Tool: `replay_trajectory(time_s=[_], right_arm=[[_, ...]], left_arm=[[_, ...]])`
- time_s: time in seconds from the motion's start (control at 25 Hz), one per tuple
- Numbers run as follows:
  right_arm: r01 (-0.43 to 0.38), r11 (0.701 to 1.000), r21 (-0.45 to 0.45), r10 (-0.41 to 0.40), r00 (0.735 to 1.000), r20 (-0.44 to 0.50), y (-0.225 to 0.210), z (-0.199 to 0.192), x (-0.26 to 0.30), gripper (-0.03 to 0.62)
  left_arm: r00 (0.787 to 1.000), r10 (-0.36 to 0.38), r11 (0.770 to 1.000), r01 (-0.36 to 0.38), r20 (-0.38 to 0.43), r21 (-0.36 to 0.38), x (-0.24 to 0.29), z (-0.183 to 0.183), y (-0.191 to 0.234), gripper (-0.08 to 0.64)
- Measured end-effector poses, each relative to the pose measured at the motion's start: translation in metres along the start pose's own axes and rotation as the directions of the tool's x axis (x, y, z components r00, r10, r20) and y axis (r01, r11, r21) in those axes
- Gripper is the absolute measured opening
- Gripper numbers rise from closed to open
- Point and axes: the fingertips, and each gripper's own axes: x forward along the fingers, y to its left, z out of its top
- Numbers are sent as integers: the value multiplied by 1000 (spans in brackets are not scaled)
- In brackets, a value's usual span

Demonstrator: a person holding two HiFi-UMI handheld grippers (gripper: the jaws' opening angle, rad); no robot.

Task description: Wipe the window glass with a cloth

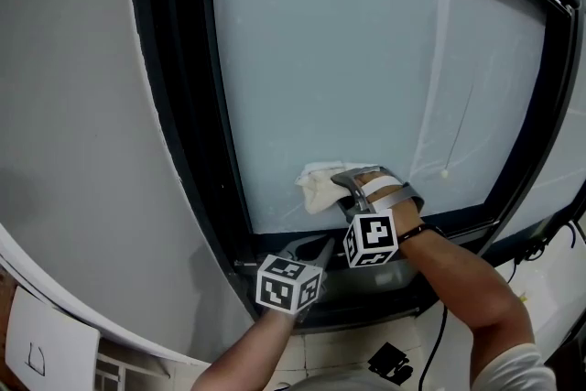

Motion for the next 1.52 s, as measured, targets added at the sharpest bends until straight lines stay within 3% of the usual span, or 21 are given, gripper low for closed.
replay_trajectory(time_s=[0.2, 0.36, 0.52, 0.64, 0.84, 1.16, 1.36, 1.52], right_arm=[[17, 999, 37, -19, 999, 50, -11, 9, -23, 101], [120, 989, 84, -125, 990, 62, -35, 9, -46, 103], [227, 968, 103, -234, 970, 61, -76, -2, -75, 103], [355, 931, 84, -358, 933, 28, -133, -25, -99, 103], [544, 839, 27, -542, 839, -48, -238, -65, -133, 103], [677, 731, -89, -682, 724, -98, -353, -102, -153, 103], [712, 692, -118, -722, 683, -114, -388, -117, -153, 103], [712, 681, -174, -731, 674, -105, -393, -117, -145, 103]], left_arm=[[1000, -24, 999, 24, 10, 32, 7, 12, -10, 17], [999, -44, 996, 41, 32, 77, 14, 33, -11, 17], [997, -59, 996, 56, 43, 64, 14, 40, -26, 17], [995, -85, 994, 81, 50, 71, 22, 52, -41, 17], [989, -128, 990, 123, 79, 68, 41, 81, -58, 15], [986, -134, 985, 121, 103, 124, 49, 112, -80, 15], [984, -127, 985, 110, 127, 135, 51, 122, -85, 15], [985, -114, 986, 97, 126, 133, 54, 121, -86, 15]])
